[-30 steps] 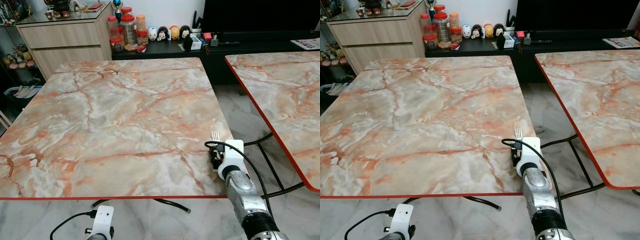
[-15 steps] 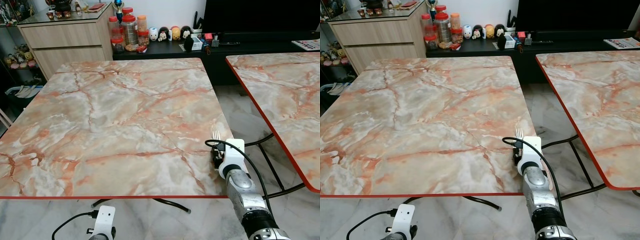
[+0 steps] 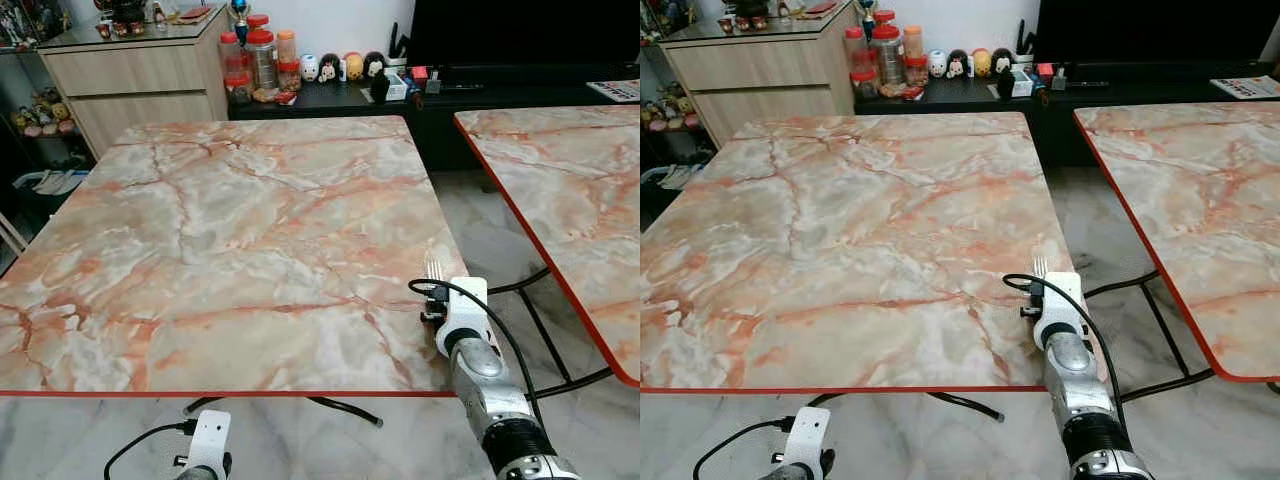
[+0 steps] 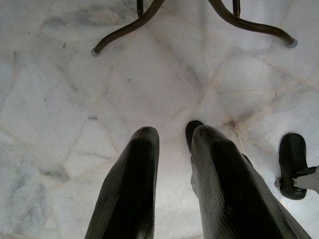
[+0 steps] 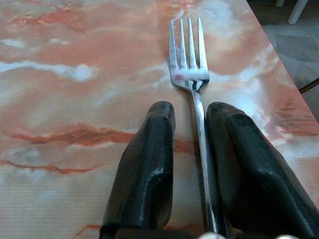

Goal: Setting the table

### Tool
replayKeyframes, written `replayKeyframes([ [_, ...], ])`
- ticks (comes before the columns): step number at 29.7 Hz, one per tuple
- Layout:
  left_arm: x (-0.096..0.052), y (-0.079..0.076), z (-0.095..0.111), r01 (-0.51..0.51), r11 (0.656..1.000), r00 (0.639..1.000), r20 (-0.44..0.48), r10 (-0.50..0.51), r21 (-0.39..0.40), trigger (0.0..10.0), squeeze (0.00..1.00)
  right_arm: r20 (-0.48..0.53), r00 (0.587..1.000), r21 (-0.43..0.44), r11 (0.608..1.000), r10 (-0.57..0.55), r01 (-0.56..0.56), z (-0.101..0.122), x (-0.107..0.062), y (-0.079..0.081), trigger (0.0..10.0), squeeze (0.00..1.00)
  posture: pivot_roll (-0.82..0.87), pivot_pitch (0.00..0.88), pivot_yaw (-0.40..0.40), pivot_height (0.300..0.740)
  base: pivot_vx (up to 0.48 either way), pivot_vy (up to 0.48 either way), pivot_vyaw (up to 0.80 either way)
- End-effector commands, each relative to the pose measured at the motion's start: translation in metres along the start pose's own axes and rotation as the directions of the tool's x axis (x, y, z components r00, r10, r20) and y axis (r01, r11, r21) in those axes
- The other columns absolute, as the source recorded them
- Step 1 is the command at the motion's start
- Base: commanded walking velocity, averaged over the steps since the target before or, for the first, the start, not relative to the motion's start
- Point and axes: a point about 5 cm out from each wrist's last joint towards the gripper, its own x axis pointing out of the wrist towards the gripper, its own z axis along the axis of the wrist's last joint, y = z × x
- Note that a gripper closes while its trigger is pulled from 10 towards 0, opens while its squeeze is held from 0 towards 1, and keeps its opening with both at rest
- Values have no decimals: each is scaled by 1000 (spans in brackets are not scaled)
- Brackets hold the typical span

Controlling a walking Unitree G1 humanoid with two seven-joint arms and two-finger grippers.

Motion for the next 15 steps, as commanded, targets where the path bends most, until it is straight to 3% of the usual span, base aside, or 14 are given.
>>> replayKeyframes([
  [1, 0, 3, 1, -5, 1000, 1000, -9, 5, -6, 10000, 0, -19, 1000, 6, 1000, -4, 4, -1, 1, -1, 0, 0, -57, 0, 35, 740, 0, 0, 0],
  [15, 0, 4, 1, -8, 1000, 1000, -10, 8, -6, 10000, 0, -17, 1000, 6, 1000, 13, -13, -2, 2, 4, 0, 0, -55, 0, 37, 740, 0, 0, 0],
])
